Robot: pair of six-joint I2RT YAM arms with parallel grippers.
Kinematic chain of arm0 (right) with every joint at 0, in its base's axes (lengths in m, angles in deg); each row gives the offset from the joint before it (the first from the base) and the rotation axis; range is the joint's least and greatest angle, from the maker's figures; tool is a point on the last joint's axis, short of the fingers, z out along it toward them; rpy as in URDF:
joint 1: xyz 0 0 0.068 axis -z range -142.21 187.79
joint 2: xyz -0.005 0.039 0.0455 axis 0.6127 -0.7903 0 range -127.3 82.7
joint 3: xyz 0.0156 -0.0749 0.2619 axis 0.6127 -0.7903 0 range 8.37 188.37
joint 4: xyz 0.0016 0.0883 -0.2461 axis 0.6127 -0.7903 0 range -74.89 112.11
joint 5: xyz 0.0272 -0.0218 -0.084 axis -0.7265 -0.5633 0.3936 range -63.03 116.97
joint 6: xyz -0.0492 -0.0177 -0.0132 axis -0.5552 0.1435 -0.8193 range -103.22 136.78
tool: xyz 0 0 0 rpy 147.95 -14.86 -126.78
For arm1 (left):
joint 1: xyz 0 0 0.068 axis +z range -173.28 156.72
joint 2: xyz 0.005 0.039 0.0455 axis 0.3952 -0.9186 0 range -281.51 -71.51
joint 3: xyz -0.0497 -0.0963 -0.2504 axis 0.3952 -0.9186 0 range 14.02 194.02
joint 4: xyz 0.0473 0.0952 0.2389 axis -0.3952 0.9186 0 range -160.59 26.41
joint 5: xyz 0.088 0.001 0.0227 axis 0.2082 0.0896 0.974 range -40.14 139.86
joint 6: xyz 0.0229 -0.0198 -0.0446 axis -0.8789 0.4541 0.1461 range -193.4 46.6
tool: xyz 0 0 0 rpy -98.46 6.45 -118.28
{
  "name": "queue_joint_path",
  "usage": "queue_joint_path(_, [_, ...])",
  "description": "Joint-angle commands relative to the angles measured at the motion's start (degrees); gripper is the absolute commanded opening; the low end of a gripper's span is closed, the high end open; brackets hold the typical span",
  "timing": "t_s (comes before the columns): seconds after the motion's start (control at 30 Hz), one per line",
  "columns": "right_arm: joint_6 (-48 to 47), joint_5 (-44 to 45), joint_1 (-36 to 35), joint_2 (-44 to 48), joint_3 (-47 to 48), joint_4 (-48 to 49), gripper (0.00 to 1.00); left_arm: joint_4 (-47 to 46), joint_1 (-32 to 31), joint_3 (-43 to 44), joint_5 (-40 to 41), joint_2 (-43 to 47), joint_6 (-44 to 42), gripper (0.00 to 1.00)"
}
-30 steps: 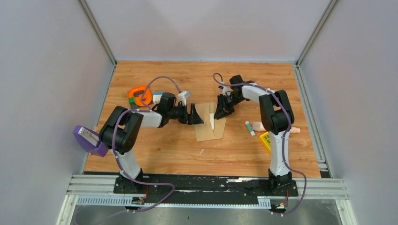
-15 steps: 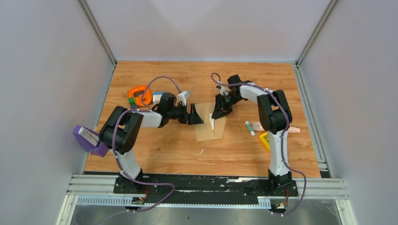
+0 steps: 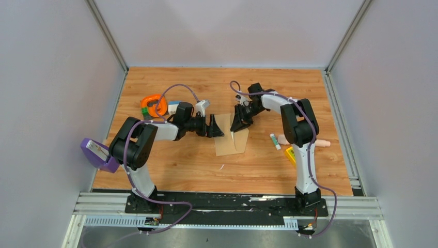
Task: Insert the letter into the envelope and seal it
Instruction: Place the letter in the envelope.
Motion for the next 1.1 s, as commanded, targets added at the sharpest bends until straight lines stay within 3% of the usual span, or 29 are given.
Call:
queue_joint_path(0.0, [0.4, -1.2, -1.1, -1.2, 1.9, 0.5, 0.23, 2.0, -0.5, -0.1, 0.6, 0.6, -0.9, 1.0])
queue_joint_path(0.8, [1.3, -2.7, -1.6, -3.3, 5.0, 0.2, 0.23, 1.7, -0.5, -0.2, 0.6, 0.4, -0.9, 1.0])
queue_joint_path(1.07, [-1.9, 3.1, 1.7, 0.6, 6.8, -3.4, 0.24, 1.9, -0.5, -0.5, 0.8, 1.4, -1.5, 1.0])
